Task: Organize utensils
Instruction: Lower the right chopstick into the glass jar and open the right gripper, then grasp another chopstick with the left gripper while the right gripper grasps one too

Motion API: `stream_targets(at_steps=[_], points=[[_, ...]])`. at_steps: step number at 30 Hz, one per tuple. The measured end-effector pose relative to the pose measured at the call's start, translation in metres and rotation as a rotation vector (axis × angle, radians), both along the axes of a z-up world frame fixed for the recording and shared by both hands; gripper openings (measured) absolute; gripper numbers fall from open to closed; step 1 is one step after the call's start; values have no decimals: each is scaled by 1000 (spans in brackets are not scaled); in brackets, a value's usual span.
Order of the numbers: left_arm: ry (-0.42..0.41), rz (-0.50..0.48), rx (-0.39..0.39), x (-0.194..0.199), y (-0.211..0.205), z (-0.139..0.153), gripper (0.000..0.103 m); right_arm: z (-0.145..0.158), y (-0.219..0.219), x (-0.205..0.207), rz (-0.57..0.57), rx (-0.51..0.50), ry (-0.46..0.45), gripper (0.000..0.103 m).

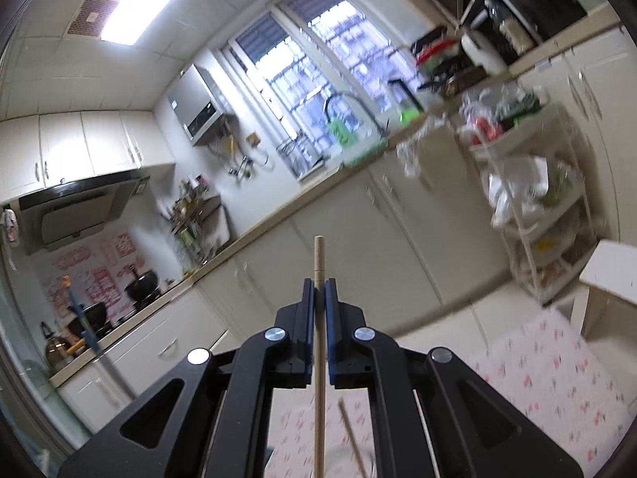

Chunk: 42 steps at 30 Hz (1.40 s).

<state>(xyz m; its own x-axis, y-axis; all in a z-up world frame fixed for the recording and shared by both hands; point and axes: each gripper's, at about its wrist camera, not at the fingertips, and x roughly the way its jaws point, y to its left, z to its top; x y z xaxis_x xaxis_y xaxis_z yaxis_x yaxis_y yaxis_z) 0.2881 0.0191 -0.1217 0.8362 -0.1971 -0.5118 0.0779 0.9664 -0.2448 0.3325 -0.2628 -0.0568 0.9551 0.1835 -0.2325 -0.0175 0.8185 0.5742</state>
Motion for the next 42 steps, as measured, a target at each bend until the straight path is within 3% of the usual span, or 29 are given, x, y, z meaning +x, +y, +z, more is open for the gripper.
stream_targets(at_steps=[7, 26, 27, 30, 33, 36, 38, 40, 42], points=[[8, -9, -17, -1, 2, -2, 46, -33, 25, 18, -12, -112, 32, 6], [108, -28, 7, -3, -8, -15, 53, -95, 42, -15, 173, -148, 245, 8], [112, -29, 11, -4, -9, -15, 54, -96, 40, -16, 177, -139, 257, 12], [130, -39, 19, -5, -13, -16, 55, -91, 29, -32, 161, -110, 273, 42], [158, -58, 39, -6, -18, -20, 56, -87, 14, -56, 153, -85, 306, 46], [192, -69, 49, -6, -21, -27, 56, -99, 12, -75, 185, -113, 428, 46], [228, -84, 55, -5, -23, -34, 56, -121, 20, -89, 263, -141, 554, 38], [254, -94, 65, -6, -27, -40, 56, -141, 31, -100, 334, -170, 642, 21], [269, -103, 75, -6, -30, -43, 56, -158, 41, -109, 380, -187, 704, 19]])
